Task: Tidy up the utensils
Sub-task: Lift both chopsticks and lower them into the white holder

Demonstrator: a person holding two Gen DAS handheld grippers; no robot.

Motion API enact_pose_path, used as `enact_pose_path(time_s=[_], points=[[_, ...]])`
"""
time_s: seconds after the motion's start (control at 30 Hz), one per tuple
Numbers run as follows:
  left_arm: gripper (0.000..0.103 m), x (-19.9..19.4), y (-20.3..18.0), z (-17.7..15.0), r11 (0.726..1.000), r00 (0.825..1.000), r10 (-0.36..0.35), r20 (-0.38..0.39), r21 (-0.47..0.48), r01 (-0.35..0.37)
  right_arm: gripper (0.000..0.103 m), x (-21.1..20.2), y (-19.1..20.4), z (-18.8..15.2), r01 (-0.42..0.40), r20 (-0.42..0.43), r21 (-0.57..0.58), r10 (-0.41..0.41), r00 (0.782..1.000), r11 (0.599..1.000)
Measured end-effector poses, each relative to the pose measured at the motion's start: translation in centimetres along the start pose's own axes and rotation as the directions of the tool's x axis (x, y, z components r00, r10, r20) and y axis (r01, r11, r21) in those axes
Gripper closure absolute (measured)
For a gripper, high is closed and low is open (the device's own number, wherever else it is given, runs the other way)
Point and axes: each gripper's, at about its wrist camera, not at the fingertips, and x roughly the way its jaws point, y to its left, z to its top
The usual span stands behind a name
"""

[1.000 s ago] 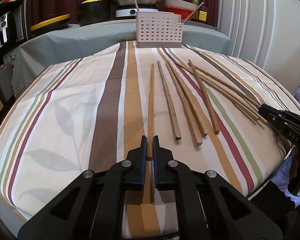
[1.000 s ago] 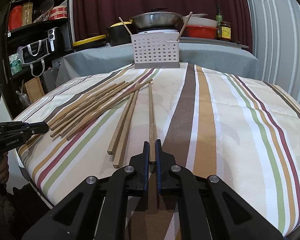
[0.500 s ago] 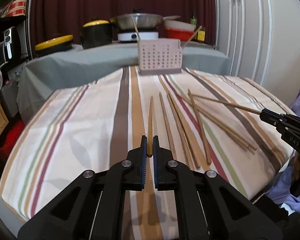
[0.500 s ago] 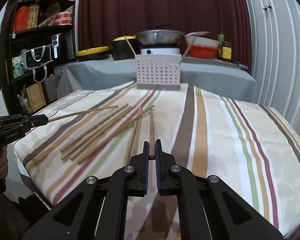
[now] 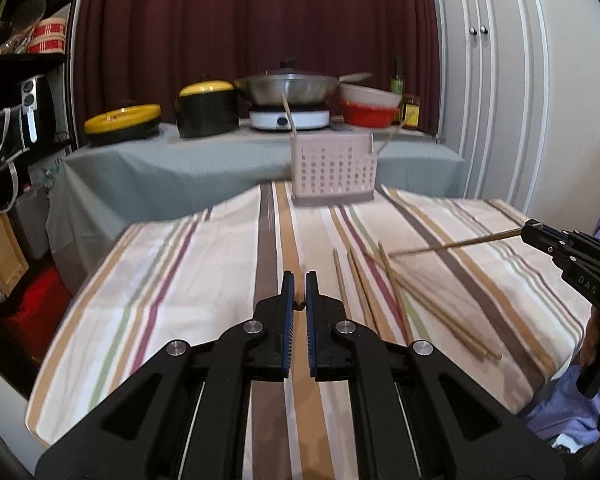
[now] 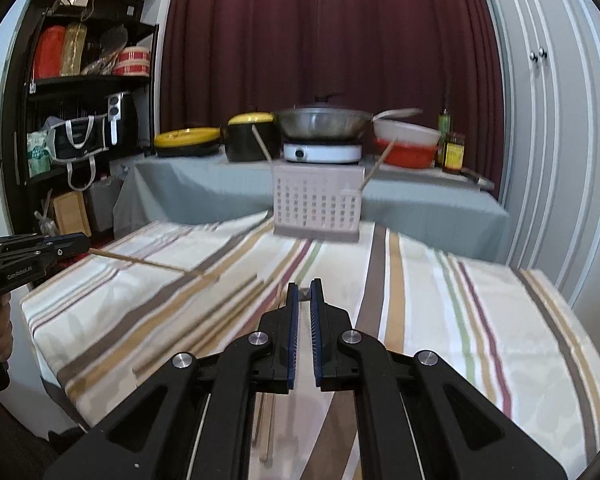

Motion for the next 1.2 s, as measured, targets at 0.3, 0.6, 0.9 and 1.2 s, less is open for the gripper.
enact_pose_path(time_s=[0.3, 0.6, 0.9, 1.2], points=[[0.097, -1.9, 0.5, 3.7, 1.000, 0.997, -0.002, 0.082, 0.001, 0.002, 0.096, -1.2, -1.0, 3.4, 0.022, 0.066, 0.003, -0.022, 0.998, 1.000], [0.097, -2.0, 1.1, 5.7, 1.000, 0.995, 0.003, 0.101, -0.016, -0.002, 0.096, -0.6, -1.7, 4.5, 0.025, 0.075, 0.012, -0.026, 0.997, 1.000], [0.097, -0.5, 1.7, 7.3, 0.999, 0.994, 0.006, 0.111, -0.033, -0.002, 0.096, 0.6, -1.9, 5.5, 0.019, 0.083, 0.012, -0.020, 0.996, 1.000], [0.097, 1.4, 1.7, 8.7, 0.999, 0.991, 0.017, 0.132, -0.031, -0.013, 0.096, 2.3, -2.5, 6.8, 0.013, 0.097, 0.016, -0.014, 0.995, 1.000]])
